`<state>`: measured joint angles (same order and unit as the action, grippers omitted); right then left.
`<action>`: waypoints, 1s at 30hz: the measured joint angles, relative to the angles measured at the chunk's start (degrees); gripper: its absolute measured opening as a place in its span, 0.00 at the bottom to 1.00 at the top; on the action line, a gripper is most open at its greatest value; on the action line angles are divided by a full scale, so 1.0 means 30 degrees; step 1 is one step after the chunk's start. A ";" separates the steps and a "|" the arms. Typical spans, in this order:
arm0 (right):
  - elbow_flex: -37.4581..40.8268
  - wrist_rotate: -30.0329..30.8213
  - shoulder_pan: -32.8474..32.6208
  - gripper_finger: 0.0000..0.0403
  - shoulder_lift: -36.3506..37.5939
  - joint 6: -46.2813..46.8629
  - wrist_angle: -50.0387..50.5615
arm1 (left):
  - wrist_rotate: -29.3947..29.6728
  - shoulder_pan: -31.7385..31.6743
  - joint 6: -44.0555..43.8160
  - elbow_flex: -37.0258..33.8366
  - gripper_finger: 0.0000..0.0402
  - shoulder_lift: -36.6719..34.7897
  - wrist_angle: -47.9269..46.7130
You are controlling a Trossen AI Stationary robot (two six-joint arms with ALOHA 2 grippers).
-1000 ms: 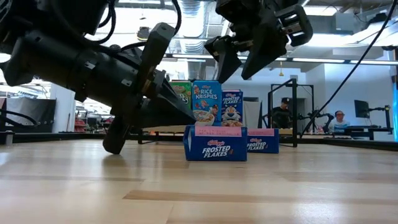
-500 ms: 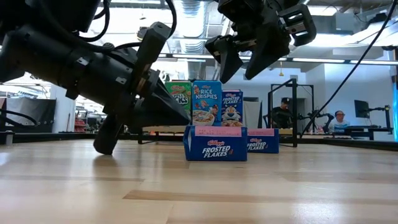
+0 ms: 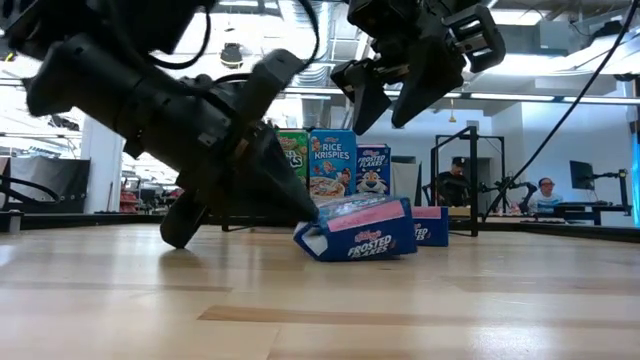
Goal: Stack cereal on shelf
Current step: Put the left blue cereal box on the shelf aligned with the blue cereal box, then put the left blue cereal box on the shelf aligned with the other blue cereal box
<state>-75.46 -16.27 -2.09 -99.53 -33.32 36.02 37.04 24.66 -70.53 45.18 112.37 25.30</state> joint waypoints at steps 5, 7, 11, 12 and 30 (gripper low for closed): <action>0.0000 0.0000 0.0135 0.63 0.0000 -0.0132 0.0011 | -0.1104 -0.0039 0.0053 0.1398 0.00 -0.0129 -0.3608; 0.0001 0.0000 0.0140 0.63 0.0000 -0.0466 0.0091 | -0.1120 0.0032 -0.0015 0.1603 0.00 -0.0384 -0.4355; 0.0007 -0.0028 0.0126 0.63 0.0000 -0.1184 0.0181 | -0.1421 0.0218 -0.0573 0.1512 0.00 -0.1116 -0.6238; 0.0007 -0.0061 0.0111 0.63 0.0000 -0.1655 0.0204 | -0.1347 0.0273 -0.0624 0.1510 0.00 -0.1347 -0.6671; 0.0195 0.1909 -0.0719 0.64 0.0005 -0.3197 0.1423 | 0.2246 -0.0839 0.1812 0.1515 0.00 -0.2393 -0.5232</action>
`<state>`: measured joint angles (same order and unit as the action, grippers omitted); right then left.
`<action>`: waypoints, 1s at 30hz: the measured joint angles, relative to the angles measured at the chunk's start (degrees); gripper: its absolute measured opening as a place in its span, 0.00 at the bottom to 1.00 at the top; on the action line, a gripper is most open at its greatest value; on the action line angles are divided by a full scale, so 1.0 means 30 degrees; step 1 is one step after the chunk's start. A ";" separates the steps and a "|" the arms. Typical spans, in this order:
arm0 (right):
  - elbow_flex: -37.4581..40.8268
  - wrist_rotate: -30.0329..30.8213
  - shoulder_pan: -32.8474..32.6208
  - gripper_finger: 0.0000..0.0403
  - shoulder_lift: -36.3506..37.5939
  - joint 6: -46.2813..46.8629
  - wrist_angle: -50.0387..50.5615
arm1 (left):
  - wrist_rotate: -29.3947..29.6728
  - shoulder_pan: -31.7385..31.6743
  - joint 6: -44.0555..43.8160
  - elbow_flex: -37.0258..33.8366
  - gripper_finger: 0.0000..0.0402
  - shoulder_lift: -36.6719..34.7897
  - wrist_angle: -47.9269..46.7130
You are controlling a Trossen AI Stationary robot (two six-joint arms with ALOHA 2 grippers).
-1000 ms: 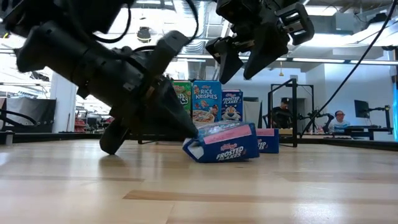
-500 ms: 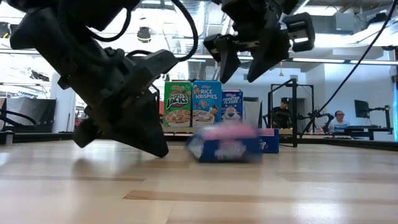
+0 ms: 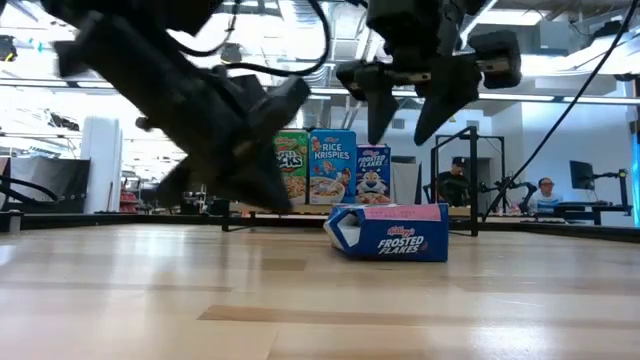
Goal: Stack cereal on shelf
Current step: Put the left blue cereal box on the shelf aligned with the other blue cereal box
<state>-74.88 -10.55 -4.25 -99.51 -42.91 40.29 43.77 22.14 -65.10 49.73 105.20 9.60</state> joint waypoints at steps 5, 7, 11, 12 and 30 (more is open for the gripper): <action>0.1959 -0.0226 0.0087 0.62 -0.0369 0.1407 -0.0767 | -0.0108 -0.0353 0.0350 0.0031 0.00 0.0012 0.0237; 0.2629 -0.0342 0.0024 0.58 -0.0313 0.1900 -0.1591 | 0.0171 -0.0367 0.0421 0.0031 0.00 0.0012 0.0278; 0.3571 -0.0446 -0.0101 0.47 -0.0318 0.2872 -0.2550 | 0.0075 -0.0382 0.0017 0.0039 0.00 0.0012 0.0158; 0.3644 -0.0444 -0.0095 0.44 -0.0318 0.3122 -0.2795 | 0.0030 -0.0382 -0.0024 0.0039 0.00 0.0012 0.0102; 0.6124 -0.0446 0.0131 0.27 -0.0637 0.5508 -0.6713 | -0.0375 -0.0883 -0.0718 0.0061 0.00 -0.0003 0.0272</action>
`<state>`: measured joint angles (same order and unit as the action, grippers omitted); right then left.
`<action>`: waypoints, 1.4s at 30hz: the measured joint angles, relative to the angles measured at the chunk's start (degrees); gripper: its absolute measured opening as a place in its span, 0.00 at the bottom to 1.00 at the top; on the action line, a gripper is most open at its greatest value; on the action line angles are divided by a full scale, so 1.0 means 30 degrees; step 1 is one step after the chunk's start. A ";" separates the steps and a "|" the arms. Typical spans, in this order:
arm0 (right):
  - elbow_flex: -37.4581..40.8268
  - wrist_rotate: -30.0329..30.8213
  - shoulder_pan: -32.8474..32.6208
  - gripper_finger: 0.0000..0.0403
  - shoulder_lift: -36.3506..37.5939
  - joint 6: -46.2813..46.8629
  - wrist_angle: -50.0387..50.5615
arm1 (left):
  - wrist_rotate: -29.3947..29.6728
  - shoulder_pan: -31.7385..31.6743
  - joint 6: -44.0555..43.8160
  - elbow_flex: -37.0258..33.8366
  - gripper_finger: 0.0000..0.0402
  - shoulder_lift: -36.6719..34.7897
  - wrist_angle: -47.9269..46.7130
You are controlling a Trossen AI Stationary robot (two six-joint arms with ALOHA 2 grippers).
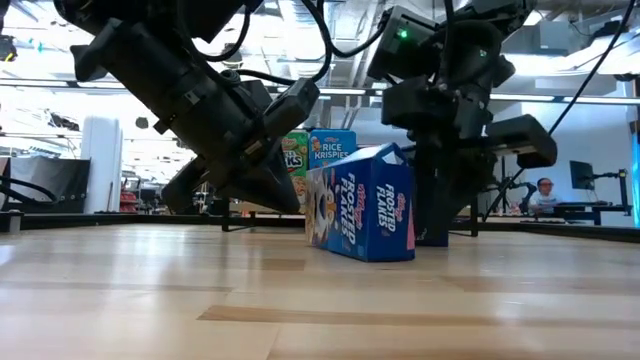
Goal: Stack cereal on shelf
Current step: Put the left blue cereal box on the shelf aligned with the other blue cereal box
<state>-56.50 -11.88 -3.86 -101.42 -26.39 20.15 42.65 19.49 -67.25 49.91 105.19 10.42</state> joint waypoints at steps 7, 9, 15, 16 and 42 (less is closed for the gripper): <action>-0.0852 0.0009 0.0007 0.27 0.0517 -0.0006 0.1304 | -0.0526 -0.0199 0.0172 0.0007 0.00 -0.0018 0.0086; -0.1352 0.0008 0.0007 0.26 0.1122 0.0254 0.1207 | -0.0562 -0.0189 0.0104 0.0015 0.00 -0.0048 -0.0002; -0.1316 0.0004 -0.0077 0.10 0.3095 0.1305 0.0387 | -0.0614 -0.0085 -0.0456 0.0019 0.00 -0.0211 -0.0633; -0.1149 -0.0102 -0.0120 0.06 0.3260 0.1327 -0.0007 | -0.0589 -0.0068 -0.0479 0.0029 0.00 -0.0222 -0.0599; 0.1132 -0.0547 -0.1668 0.03 0.0629 0.5665 -0.9480 | 0.1471 0.2714 -0.4267 -0.0137 0.00 0.0664 0.0645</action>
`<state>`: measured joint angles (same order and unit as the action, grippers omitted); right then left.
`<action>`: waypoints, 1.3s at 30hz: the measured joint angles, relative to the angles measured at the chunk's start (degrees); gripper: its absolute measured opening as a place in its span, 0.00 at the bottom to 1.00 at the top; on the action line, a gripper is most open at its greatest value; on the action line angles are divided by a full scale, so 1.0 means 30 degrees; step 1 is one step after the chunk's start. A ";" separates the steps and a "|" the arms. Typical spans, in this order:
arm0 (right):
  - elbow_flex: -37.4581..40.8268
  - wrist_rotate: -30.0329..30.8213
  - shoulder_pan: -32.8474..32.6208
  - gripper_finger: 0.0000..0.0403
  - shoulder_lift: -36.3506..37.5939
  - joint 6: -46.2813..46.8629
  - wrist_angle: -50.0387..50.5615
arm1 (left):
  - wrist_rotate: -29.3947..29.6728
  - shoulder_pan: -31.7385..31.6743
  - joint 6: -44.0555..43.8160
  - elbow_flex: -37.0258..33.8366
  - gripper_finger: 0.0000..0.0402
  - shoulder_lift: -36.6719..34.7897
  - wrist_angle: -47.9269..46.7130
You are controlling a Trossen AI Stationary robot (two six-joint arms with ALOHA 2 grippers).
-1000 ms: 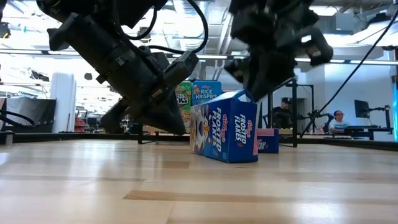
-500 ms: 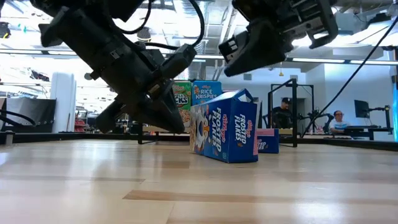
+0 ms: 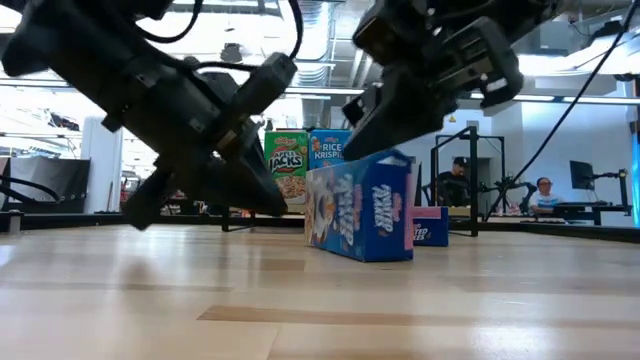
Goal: Stack cereal on shelf
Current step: Put the left blue cereal box on the shelf aligned with the other blue cereal box
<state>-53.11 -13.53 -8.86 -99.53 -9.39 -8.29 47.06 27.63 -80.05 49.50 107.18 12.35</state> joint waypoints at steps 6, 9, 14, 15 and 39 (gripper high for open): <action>-0.0049 -0.0034 -0.0197 0.03 -0.0895 0.0352 -0.1001 | -0.0445 0.0023 0.0045 -0.0048 0.00 0.0597 0.1117; -0.0059 -0.0022 -0.0168 0.04 -0.0479 0.0636 -0.0742 | -0.0486 0.0023 0.0775 -0.0045 0.00 0.0589 0.1281; -0.0047 0.0134 0.0095 0.05 0.1954 0.0166 -0.0478 | -0.1022 0.0016 0.1722 -0.0023 0.00 0.0524 0.1840; -0.0042 0.0127 0.0172 0.05 0.2443 0.0013 -0.0479 | -0.0901 0.0016 0.1789 -0.0031 0.00 0.0524 0.1790; -0.3041 0.5324 -0.1421 0.78 0.2064 -1.7867 0.9660 | -0.3239 0.0562 0.1865 -0.0031 0.00 0.0524 0.1758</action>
<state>-62.23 2.45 -13.13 -93.34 -63.00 20.69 37.35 29.32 -74.46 49.41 108.75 17.63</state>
